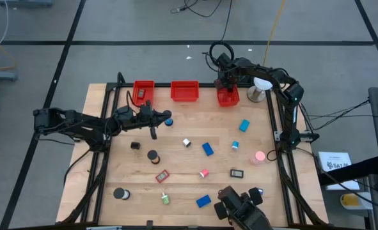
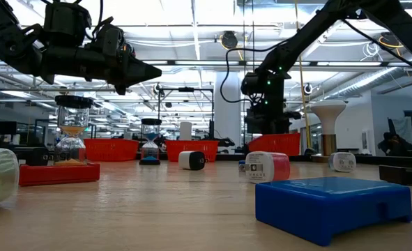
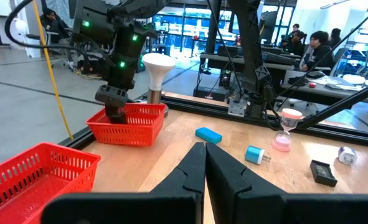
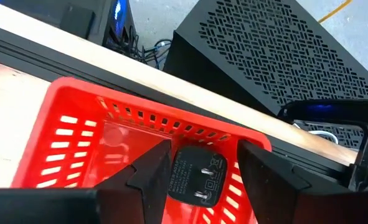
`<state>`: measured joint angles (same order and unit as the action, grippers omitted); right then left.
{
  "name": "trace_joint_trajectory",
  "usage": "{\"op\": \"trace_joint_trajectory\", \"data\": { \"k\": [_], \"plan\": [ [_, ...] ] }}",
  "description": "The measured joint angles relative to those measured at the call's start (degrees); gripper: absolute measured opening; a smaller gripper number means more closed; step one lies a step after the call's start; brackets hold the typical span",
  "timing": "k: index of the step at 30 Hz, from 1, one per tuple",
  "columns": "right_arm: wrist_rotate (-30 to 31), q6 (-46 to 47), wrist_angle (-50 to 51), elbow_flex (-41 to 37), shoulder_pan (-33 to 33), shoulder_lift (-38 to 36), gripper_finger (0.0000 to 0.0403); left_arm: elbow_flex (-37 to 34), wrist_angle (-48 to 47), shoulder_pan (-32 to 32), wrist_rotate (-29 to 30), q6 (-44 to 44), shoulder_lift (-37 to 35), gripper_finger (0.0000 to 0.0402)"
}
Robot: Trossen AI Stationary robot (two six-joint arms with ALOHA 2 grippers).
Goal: Pick & Place Office items
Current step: Put the right black charger adapter into the right orange basket, then adjust the right orange basket
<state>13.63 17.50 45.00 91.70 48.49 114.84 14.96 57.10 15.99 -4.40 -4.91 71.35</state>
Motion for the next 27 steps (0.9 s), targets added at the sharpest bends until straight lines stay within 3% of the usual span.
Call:
{"op": "trace_joint_trajectory", "data": {
  "k": [9, 13, 18, 24, 27],
  "plan": [
    [0.03, -0.2, 0.33, 0.0, -0.44, -5.12, 0.0178, 0.0, 0.0, 0.0, 0.0, 0.0, 0.0, 0.001],
    [-0.08, -2.16, 5.81, 0.0, -2.04, -9.18, 0.0166, 0.0, 0.0, 0.0, -0.01, 0.0, -0.01, 0.001],
    [0.25, -3.61, 14.42, -1.93, -7.41, -13.97, 0.0108, 0.0, 0.0, 0.0, 0.0, 0.0, -0.01, 0.001],
    [4.08, -3.25, 15.95, -12.11, -13.98, -19.8, 0.0015, 0.0, 0.0, 0.0, -0.02, -0.02, 0.0, 0.001],
    [6.94, -2.16, 15.99, -17.49, -15.84, -21.61, 0.0008, 0.0, 0.0, 0.0, -0.01, -0.01, 0.0, 0.001]
  ]
}}
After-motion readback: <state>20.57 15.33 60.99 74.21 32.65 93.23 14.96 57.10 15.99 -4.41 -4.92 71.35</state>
